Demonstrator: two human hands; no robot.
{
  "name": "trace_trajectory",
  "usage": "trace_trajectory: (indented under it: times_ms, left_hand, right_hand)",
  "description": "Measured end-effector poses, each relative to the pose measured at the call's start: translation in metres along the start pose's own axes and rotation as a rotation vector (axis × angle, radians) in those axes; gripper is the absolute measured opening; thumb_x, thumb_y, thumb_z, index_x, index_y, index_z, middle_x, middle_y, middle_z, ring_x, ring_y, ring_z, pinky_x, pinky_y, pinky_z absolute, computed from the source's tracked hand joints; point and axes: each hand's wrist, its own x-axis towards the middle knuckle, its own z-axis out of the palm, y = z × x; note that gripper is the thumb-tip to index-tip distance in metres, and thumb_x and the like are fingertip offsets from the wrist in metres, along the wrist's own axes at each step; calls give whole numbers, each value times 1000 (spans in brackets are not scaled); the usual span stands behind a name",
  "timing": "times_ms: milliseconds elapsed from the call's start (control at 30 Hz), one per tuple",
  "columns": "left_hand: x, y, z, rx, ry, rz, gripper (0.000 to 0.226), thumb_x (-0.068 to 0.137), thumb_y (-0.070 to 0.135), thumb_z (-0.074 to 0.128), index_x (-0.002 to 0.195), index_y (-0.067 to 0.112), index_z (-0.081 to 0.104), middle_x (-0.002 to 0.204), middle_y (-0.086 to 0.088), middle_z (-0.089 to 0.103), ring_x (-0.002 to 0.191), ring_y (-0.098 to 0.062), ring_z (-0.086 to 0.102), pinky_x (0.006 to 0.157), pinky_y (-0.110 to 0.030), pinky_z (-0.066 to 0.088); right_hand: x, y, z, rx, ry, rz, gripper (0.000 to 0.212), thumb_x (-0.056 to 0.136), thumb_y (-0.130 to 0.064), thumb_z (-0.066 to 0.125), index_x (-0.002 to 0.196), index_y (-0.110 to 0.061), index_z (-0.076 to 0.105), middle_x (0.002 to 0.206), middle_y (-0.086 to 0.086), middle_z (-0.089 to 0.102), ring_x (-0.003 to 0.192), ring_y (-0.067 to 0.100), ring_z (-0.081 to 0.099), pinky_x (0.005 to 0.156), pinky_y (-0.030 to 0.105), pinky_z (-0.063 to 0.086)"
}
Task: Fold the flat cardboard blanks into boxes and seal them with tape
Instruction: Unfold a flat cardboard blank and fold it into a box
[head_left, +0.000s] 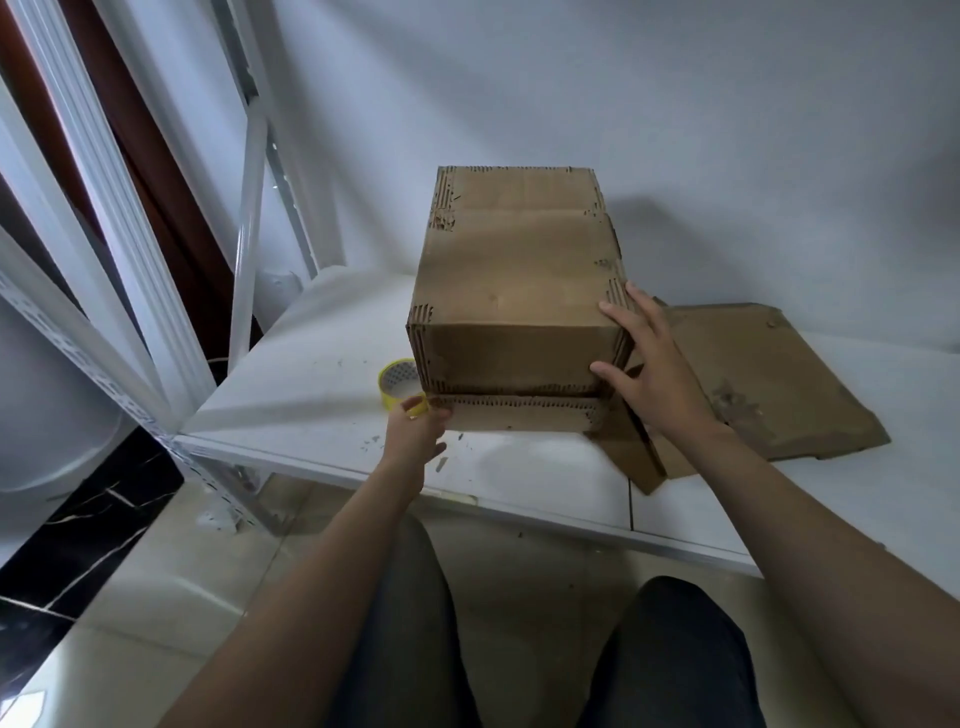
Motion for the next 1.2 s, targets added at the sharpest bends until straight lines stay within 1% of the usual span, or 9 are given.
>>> trace_trajectory:
  times_ms: [67, 167, 300, 433, 533, 800, 900, 1033, 1200]
  left_hand:
    - [0, -1, 8, 80, 9, 120, 36, 96, 9, 63, 127, 17, 45, 115, -11, 63, 100, -25, 60, 91, -49, 53]
    - [6, -2, 15, 161, 155, 245, 28, 96, 23, 67, 116, 17, 48, 107, -7, 65, 93, -24, 60, 83, -43, 52]
    - [9, 3, 18, 211, 246, 308, 30, 95, 30, 69, 111, 14, 49, 97, -1, 62, 91, -23, 60, 68, -31, 41]
    - [17, 12, 14, 315, 206, 361, 34, 95, 33, 69, 113, 11, 50, 104, 0, 58, 90, -17, 55, 62, -24, 40]
    - [23, 14, 9, 311, 164, 395, 30, 94, 32, 70, 107, 14, 50, 109, -4, 64, 99, -21, 64, 75, -39, 52]
    - [-5, 73, 18, 201, 175, 533, 34, 93, 33, 72, 102, 8, 52, 95, 9, 63, 87, -2, 60, 63, -19, 44]
    - [-16, 108, 20, 117, 158, 628, 29, 92, 29, 73, 99, 10, 52, 104, 4, 65, 91, 0, 61, 69, -11, 46]
    - [-27, 155, 26, 3, 64, 701, 24, 94, 27, 71, 93, 18, 49, 105, -5, 70, 91, -9, 65, 74, -27, 49]
    - [-55, 216, 34, 18, 18, 815, 19, 92, 25, 71, 96, 21, 53, 109, -5, 71, 101, -20, 69, 76, -33, 54]
  right_hand:
    - [-2, -3, 1, 59, 4, 37, 67, 91, -18, 74, 149, -31, 42, 166, -5, 17, 148, -4, 12, 115, 9, 16]
    - [-6, -6, 6, 141, 67, 104, 71, 91, -16, 74, 151, -30, 38, 158, -5, 35, 141, 6, 34, 114, 24, 38]
    - [-12, -2, 26, 430, 119, 371, 76, 97, -18, 67, 158, -32, 23, 142, -37, 39, 126, -14, 45, 105, 17, 46]
    - [-21, 1, 52, 498, 92, 449, 59, 103, -34, 56, 157, -26, 32, 149, -13, 49, 137, -1, 44, 116, 38, 39]
    - [-16, -3, 62, 497, 165, 488, 62, 99, -50, 51, 155, -29, 36, 152, -8, 49, 142, 10, 43, 117, 46, 38]
    - [31, -48, 32, 574, 415, 558, 50, 106, -34, 51, 153, -18, 42, 144, -11, 51, 130, 3, 45, 106, 21, 36]
    - [49, -59, 14, 507, 492, 489, 47, 105, -36, 51, 150, -22, 47, 141, -10, 55, 129, 4, 46, 107, 23, 36]
    - [68, -74, -15, 428, 576, 390, 43, 106, -35, 50, 148, -28, 51, 110, -20, 54, 101, -17, 52, 87, 8, 41]
    - [77, -107, -69, 376, 565, 257, 53, 104, -31, 54, 154, -37, 36, 136, -13, 52, 121, -2, 51, 105, 28, 46]
